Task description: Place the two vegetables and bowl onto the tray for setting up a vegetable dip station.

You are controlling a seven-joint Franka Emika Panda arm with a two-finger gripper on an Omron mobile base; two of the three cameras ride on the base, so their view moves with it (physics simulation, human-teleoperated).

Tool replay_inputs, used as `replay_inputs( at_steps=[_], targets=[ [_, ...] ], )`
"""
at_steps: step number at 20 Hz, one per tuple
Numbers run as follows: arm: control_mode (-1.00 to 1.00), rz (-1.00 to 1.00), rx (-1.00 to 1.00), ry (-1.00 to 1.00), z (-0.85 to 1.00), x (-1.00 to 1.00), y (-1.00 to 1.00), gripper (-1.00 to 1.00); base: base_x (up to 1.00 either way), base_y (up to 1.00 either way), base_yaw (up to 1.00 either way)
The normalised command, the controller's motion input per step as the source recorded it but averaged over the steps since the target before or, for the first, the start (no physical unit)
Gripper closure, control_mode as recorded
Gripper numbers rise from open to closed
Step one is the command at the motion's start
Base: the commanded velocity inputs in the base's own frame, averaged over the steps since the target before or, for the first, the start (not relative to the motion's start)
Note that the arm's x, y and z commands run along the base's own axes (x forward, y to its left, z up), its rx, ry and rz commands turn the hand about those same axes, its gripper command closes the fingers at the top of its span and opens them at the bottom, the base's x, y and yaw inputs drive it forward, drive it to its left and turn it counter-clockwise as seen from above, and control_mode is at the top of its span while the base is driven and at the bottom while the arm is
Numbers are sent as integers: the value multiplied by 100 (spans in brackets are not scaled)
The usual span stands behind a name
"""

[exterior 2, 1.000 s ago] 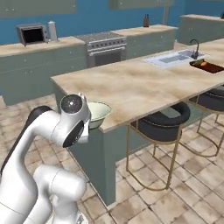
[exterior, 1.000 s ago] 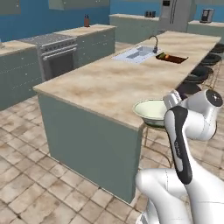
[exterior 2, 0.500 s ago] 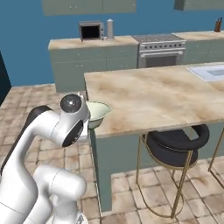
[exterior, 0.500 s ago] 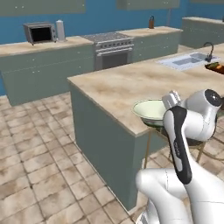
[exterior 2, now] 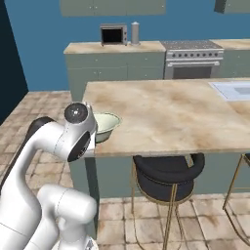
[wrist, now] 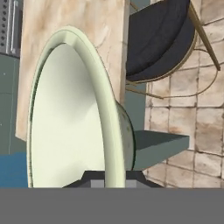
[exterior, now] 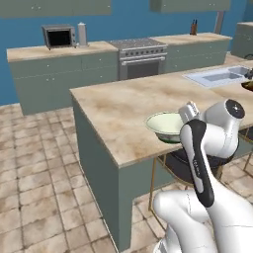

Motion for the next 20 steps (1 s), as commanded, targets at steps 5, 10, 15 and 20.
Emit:
replay_inputs(
  at_steps=[5,10,15,20],
  targets=[
    [100,0,0,0,0,0,0,100,0,-100,28],
    [100,0,0,0,0,0,0,100,0,-94,31],
    [100,0,0,0,0,0,0,100,-13,-81,6],
    [100,0,0,0,0,0,0,100,-2,-99,8]
  ],
)
